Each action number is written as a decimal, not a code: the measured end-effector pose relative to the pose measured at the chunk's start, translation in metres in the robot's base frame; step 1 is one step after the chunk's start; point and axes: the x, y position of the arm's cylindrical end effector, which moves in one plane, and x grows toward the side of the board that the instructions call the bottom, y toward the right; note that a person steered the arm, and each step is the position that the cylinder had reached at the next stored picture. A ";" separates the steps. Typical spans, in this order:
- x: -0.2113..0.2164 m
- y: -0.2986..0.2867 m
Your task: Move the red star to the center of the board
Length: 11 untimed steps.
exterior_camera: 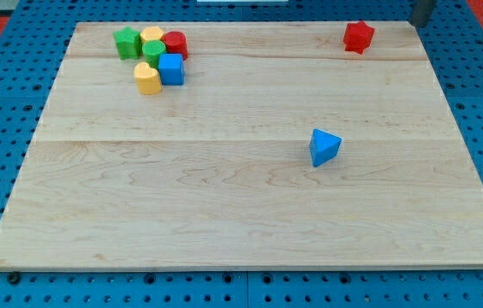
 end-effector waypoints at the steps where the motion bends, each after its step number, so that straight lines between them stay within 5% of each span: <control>1: 0.006 -0.013; 2: 0.039 -0.037; 4: 0.030 -0.135; 5: 0.006 -0.127; 7: 0.066 -0.168; 11: 0.035 -0.162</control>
